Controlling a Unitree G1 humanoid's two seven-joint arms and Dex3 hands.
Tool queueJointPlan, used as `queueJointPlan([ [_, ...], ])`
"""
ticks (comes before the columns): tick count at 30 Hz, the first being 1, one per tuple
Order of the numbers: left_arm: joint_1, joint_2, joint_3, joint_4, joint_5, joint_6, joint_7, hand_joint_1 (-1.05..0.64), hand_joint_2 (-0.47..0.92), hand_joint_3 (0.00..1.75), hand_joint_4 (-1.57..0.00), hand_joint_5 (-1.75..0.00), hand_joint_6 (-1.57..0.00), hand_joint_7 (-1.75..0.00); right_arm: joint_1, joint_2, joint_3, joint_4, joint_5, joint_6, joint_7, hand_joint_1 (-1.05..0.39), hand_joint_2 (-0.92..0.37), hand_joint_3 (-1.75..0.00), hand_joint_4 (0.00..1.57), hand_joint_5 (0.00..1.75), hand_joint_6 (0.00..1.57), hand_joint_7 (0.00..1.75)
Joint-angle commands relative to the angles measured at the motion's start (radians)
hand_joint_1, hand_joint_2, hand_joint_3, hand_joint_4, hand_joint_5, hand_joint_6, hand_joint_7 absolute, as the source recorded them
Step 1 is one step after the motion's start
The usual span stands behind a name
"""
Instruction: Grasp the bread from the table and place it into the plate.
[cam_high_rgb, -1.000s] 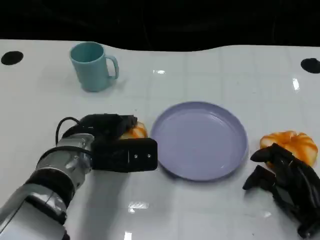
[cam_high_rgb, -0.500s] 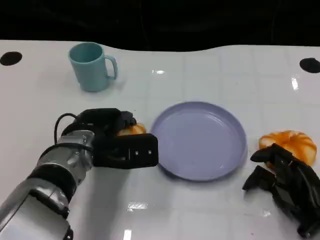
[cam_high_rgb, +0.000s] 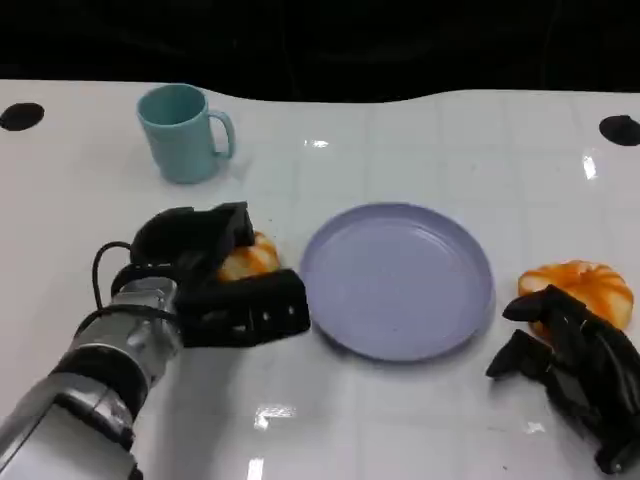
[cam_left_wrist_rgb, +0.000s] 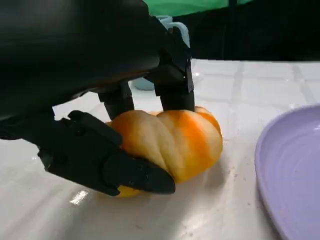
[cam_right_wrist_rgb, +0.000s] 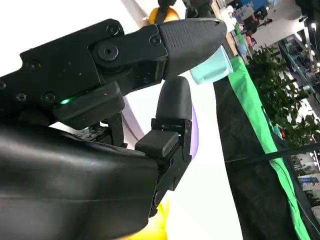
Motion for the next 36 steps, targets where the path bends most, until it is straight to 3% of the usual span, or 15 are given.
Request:
queueJointPlan([
  [1,-0.010,0.008,0.064,-0.041,-0.069,-0.031,0.002,-0.24,0.80,0.76,-0.82,-1.75,-0.57,-1.75,0.008,-0.018,-0.001,0.025,-0.002,0.003,0.002,-0.55,-0.92,-0.20,0.66,1.54,0.62,1.20],
  [6,-0.020,-0.014,0.105,-0.088,-0.108,-0.047,0.028,-0.18,0.60,1.06,-0.85,-1.75,-0.63,-1.75,0.000,-0.021,0.000,0.052,-0.007,-0.036,0.015,-0.53,-0.92,-0.25,0.67,1.56,0.62,1.24],
  [12,-0.036,-0.049,0.082,-0.127,-0.081,-0.129,0.115,-0.13,0.51,1.18,-0.89,-1.75,-0.67,-1.75,-0.007,-0.025,-0.001,0.082,-0.008,-0.066,0.031,-0.54,-0.92,-0.26,0.68,1.56,0.61,1.23],
  [17,-0.047,-0.059,0.048,-0.139,-0.046,-0.201,0.124,-0.13,0.53,1.13,-0.88,-1.75,-0.65,-1.75,-0.008,-0.027,0.008,0.094,-0.030,-0.108,0.013,-0.54,-0.92,-0.28,0.69,1.56,0.62,1.22],
  [21,-0.064,-0.077,0.034,-0.142,-0.055,-0.269,0.040,-0.13,0.45,1.26,-0.91,-1.75,-0.70,-1.75,-0.015,-0.028,0.003,0.100,-0.014,-0.083,0.028,-0.53,-0.92,-0.27,0.68,1.56,0.62,1.23],
  [25,-0.076,-0.109,0.015,-0.122,-0.046,-0.296,0.014,-0.11,0.42,1.27,-0.95,-1.75,-0.76,-1.75,-0.012,-0.028,0.004,0.090,-0.015,-0.079,0.026,-0.52,-0.92,-0.28,0.67,1.57,0.62,1.25],
  [36,-0.124,-0.171,-0.034,-0.058,-0.009,-0.239,-0.038,-0.21,0.47,1.29,-0.95,-1.75,-0.73,-1.75,-0.007,-0.025,0.006,0.089,-0.017,-0.090,0.026,-0.53,-0.92,-0.27,0.68,1.59,0.62,1.26],
])
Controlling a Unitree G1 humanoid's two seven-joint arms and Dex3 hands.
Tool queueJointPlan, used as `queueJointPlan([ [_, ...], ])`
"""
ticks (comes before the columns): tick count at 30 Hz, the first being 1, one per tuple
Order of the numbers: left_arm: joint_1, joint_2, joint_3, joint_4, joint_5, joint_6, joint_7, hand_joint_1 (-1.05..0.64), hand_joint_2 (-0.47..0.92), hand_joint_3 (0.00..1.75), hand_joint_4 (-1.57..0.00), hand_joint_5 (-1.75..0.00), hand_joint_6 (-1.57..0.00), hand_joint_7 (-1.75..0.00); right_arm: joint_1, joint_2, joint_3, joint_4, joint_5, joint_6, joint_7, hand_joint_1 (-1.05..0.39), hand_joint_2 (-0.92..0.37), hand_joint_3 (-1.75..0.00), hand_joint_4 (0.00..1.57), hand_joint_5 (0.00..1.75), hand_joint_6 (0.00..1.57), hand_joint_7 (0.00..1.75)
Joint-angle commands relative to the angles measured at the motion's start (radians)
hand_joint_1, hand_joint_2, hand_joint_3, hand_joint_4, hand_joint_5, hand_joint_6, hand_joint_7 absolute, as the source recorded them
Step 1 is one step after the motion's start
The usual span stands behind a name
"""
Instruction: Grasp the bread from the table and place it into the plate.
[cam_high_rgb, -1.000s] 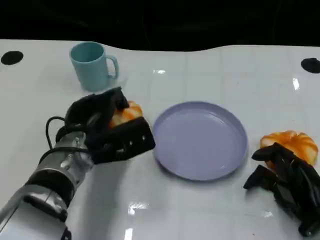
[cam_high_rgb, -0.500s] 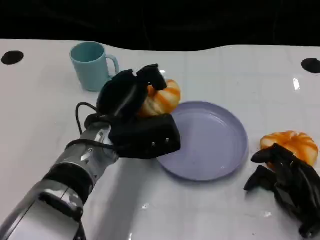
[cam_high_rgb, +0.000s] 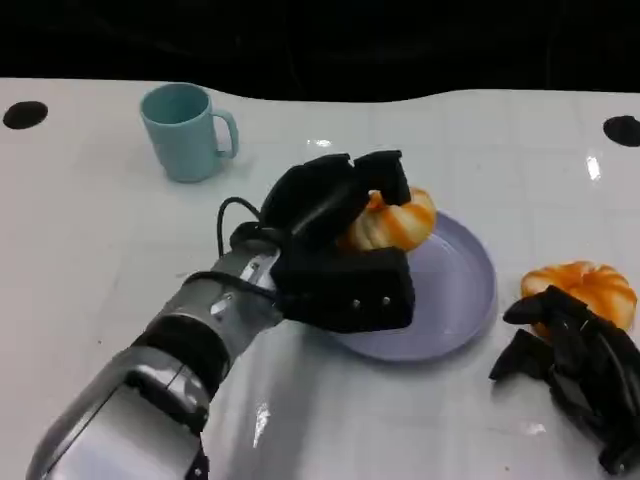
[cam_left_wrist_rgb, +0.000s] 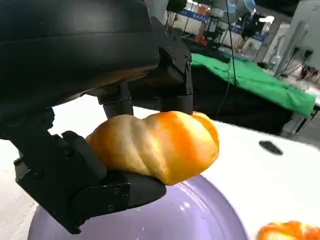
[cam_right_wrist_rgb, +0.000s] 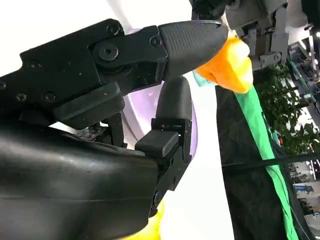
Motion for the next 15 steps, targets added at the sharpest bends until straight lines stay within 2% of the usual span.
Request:
queueJointPlan([
  [1,-0.035,-0.001,-0.014,0.020,0.013,0.017,-0.027,-0.17,0.47,1.27,-0.92,-1.75,-0.71,-1.75,0.017,-0.008,0.001,0.006,-0.003,0.012,-0.006,-0.53,-0.92,-0.27,0.67,1.58,0.61,1.26],
  [5,-0.038,-0.001,-0.019,0.023,0.015,0.019,-0.032,-0.15,0.47,1.26,-0.90,-1.75,-0.70,-1.75,0.019,-0.008,0.002,0.004,-0.001,0.014,-0.006,-0.53,-0.92,-0.28,0.66,1.58,0.61,1.26],
  [6,-0.046,0.003,-0.010,0.028,-0.003,0.022,-0.100,-0.15,0.48,1.25,-0.90,-1.75,-0.70,-1.75,0.018,-0.008,0.001,0.003,0.002,0.022,-0.001,-0.53,-0.92,-0.28,0.66,1.58,0.60,1.26],
  [7,-0.051,0.005,-0.002,0.032,-0.017,0.024,-0.152,-0.19,0.61,0.93,-0.71,-1.44,-0.63,-1.17,0.018,-0.009,0.000,0.002,0.005,0.029,0.002,-0.53,-0.92,-0.27,0.66,1.58,0.60,1.25],
  [8,-0.055,0.007,0.003,0.033,-0.027,0.026,-0.190,-0.20,0.70,0.73,-0.65,-1.33,-0.68,-0.83,0.018,-0.010,0.000,0.001,0.008,0.033,0.004,-0.53,-0.92,-0.27,0.66,1.58,0.59,1.25],
  [9,-0.057,0.008,0.008,0.032,-0.032,0.028,-0.212,-0.21,0.76,0.61,-0.62,-1.27,-0.72,-0.64,0.018,-0.010,0.000,0.000,0.009,0.036,0.005,-0.53,-0.92,-0.27,0.65,1.58,0.59,1.25],
  [10,-0.056,0.009,0.010,0.030,-0.033,0.029,-0.218,-0.21,0.80,0.53,-0.60,-1.23,-0.74,-0.51,0.019,-0.010,0.001,0.000,0.009,0.037,0.005,-0.53,-0.92,-0.27,0.65,1.58,0.59,1.25],
  [13,-0.059,0.014,0.010,0.027,-0.034,0.031,-0.250,-0.26,0.89,0.37,-0.54,-1.18,-0.72,-0.29,0.018,-0.012,0.001,0.001,0.007,0.035,0.003,-0.53,-0.92,-0.26,0.65,1.58,0.59,1.25],
  [15,-0.059,0.015,0.011,0.026,-0.034,0.032,-0.256,-0.27,0.91,0.33,-0.53,-1.17,-0.72,-0.24,0.018,-0.012,0.001,0.001,0.007,0.035,0.003,-0.53,-0.92,-0.26,0.65,1.58,0.59,1.24],
])
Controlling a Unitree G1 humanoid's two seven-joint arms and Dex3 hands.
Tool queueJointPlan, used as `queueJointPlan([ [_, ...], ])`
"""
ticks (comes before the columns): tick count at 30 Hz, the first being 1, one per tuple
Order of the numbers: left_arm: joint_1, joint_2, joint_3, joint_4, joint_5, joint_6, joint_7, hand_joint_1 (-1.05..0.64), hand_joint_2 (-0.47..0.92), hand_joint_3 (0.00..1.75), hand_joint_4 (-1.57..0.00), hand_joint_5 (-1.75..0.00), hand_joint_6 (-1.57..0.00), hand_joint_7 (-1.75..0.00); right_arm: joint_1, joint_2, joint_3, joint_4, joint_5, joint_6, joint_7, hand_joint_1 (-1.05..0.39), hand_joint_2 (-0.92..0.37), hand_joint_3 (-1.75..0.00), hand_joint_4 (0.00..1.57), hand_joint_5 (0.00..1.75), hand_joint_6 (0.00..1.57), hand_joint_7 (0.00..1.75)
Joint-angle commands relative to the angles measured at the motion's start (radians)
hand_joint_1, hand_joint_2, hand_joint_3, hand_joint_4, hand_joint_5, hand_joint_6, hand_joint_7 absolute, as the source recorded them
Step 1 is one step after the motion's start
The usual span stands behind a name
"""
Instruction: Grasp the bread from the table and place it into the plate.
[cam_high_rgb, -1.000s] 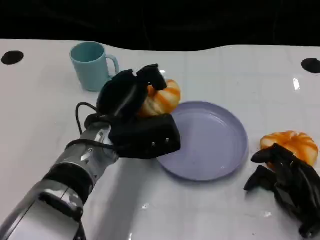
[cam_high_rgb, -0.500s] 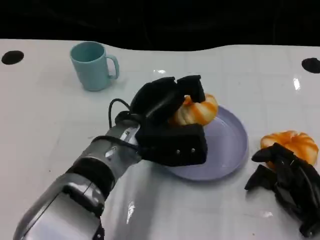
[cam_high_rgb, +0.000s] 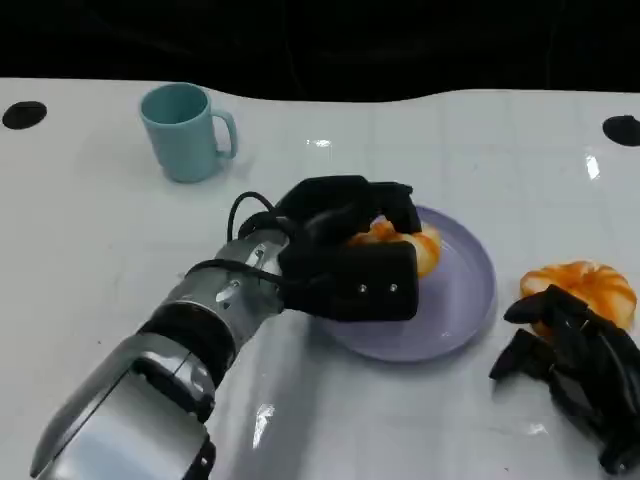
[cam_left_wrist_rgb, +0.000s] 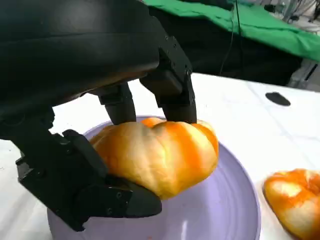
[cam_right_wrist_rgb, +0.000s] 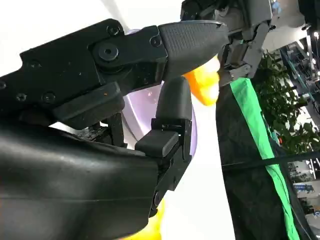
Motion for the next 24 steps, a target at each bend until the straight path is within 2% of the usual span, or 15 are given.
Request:
queueJointPlan([
  [1,-0.029,0.015,0.009,0.001,-0.008,0.005,-0.026,-0.27,0.92,0.32,-0.53,-1.17,-0.72,-0.23,0.017,-0.012,0.002,0.006,-0.003,0.020,-0.002,-0.53,-0.92,-0.26,0.65,1.58,0.59,1.24],
  [2,-0.038,0.027,-0.006,0.000,0.005,0.012,-0.062,-0.38,0.92,0.37,-0.42,-1.03,-0.59,-0.20,0.017,-0.010,0.003,0.007,-0.005,0.015,-0.004,-0.54,-0.92,-0.26,0.65,1.58,0.60,1.24],
  [3,-0.044,0.036,-0.016,-0.001,0.015,0.017,-0.089,-0.61,0.92,0.47,-0.22,-0.67,-0.34,-0.15,0.017,-0.010,0.003,0.008,-0.007,0.011,-0.005,-0.54,-0.92,-0.26,0.66,1.58,0.60,1.24],
  [4,-0.048,0.042,-0.024,-0.003,0.021,0.021,-0.108,-0.76,0.92,0.53,-0.09,-0.45,-0.18,-0.11,0.016,-0.009,0.004,0.009,-0.008,0.008,-0.006,-0.54,-0.92,-0.26,0.66,1.58,0.60,1.24],
  [5,-0.050,0.046,-0.027,-0.006,0.024,0.024,-0.120,-0.81,0.92,0.55,-0.04,-0.37,-0.13,-0.10,0.016,-0.009,0.004,0.010,-0.008,0.006,-0.006,-0.54,-0.92,-0.26,0.66,1.58,0.61,1.24],
  [8,-0.051,0.050,-0.031,-0.012,0.031,0.028,-0.130,-0.87,0.92,0.59,0.00,-0.28,-0.08,-0.09,0.015,-0.008,0.003,0.010,-0.005,0.012,-0.006,-0.54,-0.92,-0.25,0.66,1.58,0.61,1.24],
  [12,-0.050,0.075,-0.054,-0.027,0.059,0.015,-0.120,-1.03,0.92,0.79,0.00,-0.11,-0.05,-0.07,0.016,-0.005,0.001,0.004,0.002,0.029,-0.007,-0.54,-0.92,-0.25,0.67,1.58,0.62,1.23],
  [24,0.004,0.137,0.042,-0.100,-0.059,-0.088,-0.167,-1.04,0.92,0.75,-0.06,-0.15,-0.12,-0.09,0.024,-0.008,0.002,-0.014,-0.007,0.037,-0.019,-0.54,-0.92,-0.24,0.67,1.57,0.63,1.21],
])
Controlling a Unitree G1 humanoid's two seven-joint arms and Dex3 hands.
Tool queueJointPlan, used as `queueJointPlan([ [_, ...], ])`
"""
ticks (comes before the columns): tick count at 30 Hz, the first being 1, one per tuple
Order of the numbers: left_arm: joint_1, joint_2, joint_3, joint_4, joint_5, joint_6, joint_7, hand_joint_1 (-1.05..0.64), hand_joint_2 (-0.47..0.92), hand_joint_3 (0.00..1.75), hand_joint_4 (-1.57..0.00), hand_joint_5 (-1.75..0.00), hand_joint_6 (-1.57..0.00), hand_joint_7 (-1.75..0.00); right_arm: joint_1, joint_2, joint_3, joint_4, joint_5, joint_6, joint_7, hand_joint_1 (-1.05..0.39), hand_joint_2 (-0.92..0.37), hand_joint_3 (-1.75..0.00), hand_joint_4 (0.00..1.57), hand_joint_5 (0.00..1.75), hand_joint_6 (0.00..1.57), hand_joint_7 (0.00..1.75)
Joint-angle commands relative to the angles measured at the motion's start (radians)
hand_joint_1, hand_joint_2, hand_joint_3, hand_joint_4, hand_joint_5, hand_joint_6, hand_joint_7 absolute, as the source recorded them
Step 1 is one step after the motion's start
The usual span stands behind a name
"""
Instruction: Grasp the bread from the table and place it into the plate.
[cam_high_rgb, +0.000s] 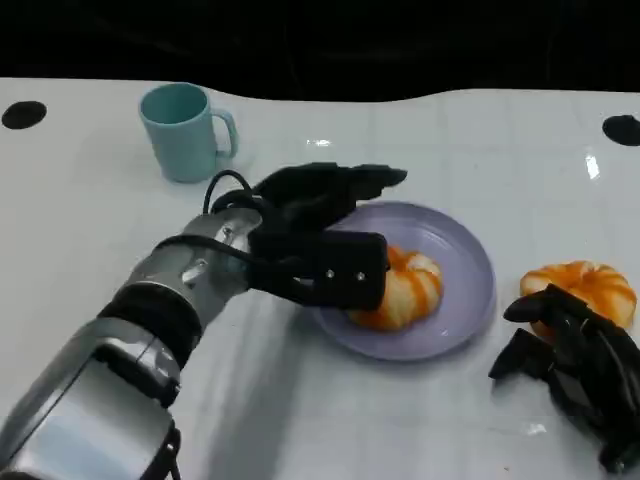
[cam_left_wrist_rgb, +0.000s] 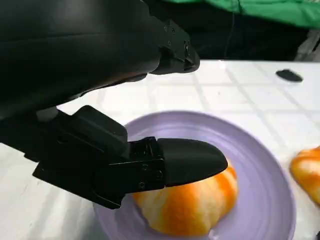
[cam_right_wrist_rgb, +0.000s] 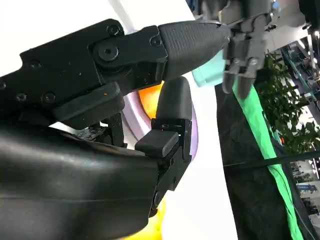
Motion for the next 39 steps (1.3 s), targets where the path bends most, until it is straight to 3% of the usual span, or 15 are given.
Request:
queueJointPlan([
  [1,0.025,0.040,0.057,-0.038,-0.071,-0.053,-0.048,-1.01,0.92,0.73,-0.08,-0.16,-0.13,-0.09,0.020,-0.008,0.001,0.009,-0.005,0.006,-0.011,-0.53,-0.92,-0.25,0.67,1.57,0.63,1.21],
  [7,0.113,0.063,0.171,-0.100,-0.236,-0.122,-0.171,-0.94,0.92,0.65,-0.12,-0.20,-0.17,-0.09,0.014,-0.008,-0.007,0.015,0.012,0.021,0.010,-0.53,-0.92,-0.25,0.67,1.57,0.63,1.21],
  [11,0.297,0.005,0.326,-0.166,-0.481,-0.256,-0.238,-0.87,0.92,0.54,-0.26,-0.30,-0.26,-0.10,0.012,-0.009,-0.008,0.023,0.004,0.009,0.001,-0.55,-0.92,-0.24,0.67,1.57,0.63,1.21],
  [14,0.347,-0.016,0.372,-0.195,-0.565,-0.274,-0.294,-0.85,0.92,0.52,-0.32,-0.34,-0.30,-0.11,0.012,-0.009,-0.007,0.022,0.000,0.006,-0.003,-0.56,-0.92,-0.23,0.67,1.57,0.64,1.21],
  [18,0.477,-0.054,0.479,-0.364,-0.862,-0.102,-0.545,-0.77,0.92,0.49,-0.40,-0.40,-0.40,-0.13,0.020,-0.010,-0.003,0.008,-0.001,0.014,-0.008,-0.55,-0.92,-0.23,0.67,1.57,0.63,1.21],
  [20,0.542,-0.050,0.506,-0.486,-0.958,0.046,-0.598,-0.72,0.92,0.41,-0.55,-0.45,-0.56,-0.14,0.021,-0.008,-0.005,0.009,0.003,0.013,-0.002,-0.55,-0.92,-0.23,0.67,1.56,0.63,1.21],
  [23,0.582,-0.047,0.517,-0.580,-0.988,0.146,-0.613,-0.70,0.92,0.39,-0.61,-0.47,-0.61,-0.13,0.021,-0.007,-0.006,0.009,0.005,0.014,-0.001,-0.55,-0.92,-0.23,0.67,1.56,0.63,1.20],
  [24,0.630,-0.045,0.530,-0.654,-1.053,0.239,-0.635,-0.70,0.92,0.39,-0.61,-0.47,-0.62,-0.13,0.022,-0.005,-0.005,0.004,0.005,0.018,-0.003,-0.55,-0.92,-0.23,0.67,1.56,0.63,1.20],
  [26,0.704,-0.042,0.552,-0.777,-1.161,0.412,-0.652,-0.63,0.92,0.41,-0.74,-0.73,-0.79,-0.17,0.024,-0.004,-0.003,-0.003,0.002,0.019,-0.009,-0.54,-0.92,-0.23,0.67,1.56,0.63,1.21],
  [29,0.787,-0.037,0.577,-0.908,-1.239,0.570,-0.622,-0.61,0.92,0.48,-0.63,-1.18,-0.86,-0.23,0.026,-0.002,0.002,-0.008,-0.010,0.005,-0.026,-0.55,-0.92,-0.23,0.68,1.55,0.64,1.22],
  [30,0.821,-0.036,0.590,-0.956,-1.275,0.642,-0.599,-0.60,0.92,0.49,-0.61,-1.29,-0.88,-0.27,0.028,-0.002,0.002,-0.013,-0.009,0.012,-0.031,-0.55,-0.92,-0.23,0.68,1.55,0.64,1.22],
  [33,0.902,-0.038,0.616,-1.068,-1.348,0.798,-0.539,-0.56,0.92,0.51,-0.59,-1.64,-0.61,-1.06,0.030,0.001,-0.001,-0.027,0.009,0.041,-0.022,-0.54,-0.92,-0.21,0.67,1.54,0.62,1.22],
  [34,0.918,-0.041,0.621,-1.092,-1.358,0.825,-0.524,-0.56,0.92,0.51,-0.60,-1.69,-0.57,-1.20,0.031,0.001,-0.002,-0.031,0.012,0.045,-0.019,-0.54,-0.92,-0.21,0.66,1.54,0.61,1.22],
  [37,0.965,-0.056,0.626,-1.142,-1.365,0.867,-0.497,-0.55,0.92,0.51,-0.61,-1.74,-0.54,-1.33,0.035,0.002,-0.001,-0.042,0.010,0.056,-0.021,-0.54,-0.92,-0.22,0.65,1.55,0.60,1.23],
  [39,1.004,-0.070,0.624,-1.168,-1.361,0.876,-0.488,-0.54,0.92,0.41,-0.72,-1.75,-0.57,-1.49,0.038,0.002,-0.001,-0.050,0.008,0.063,-0.027,-0.55,-0.92,-0.21,0.65,1.55,0.61,1.24],
])
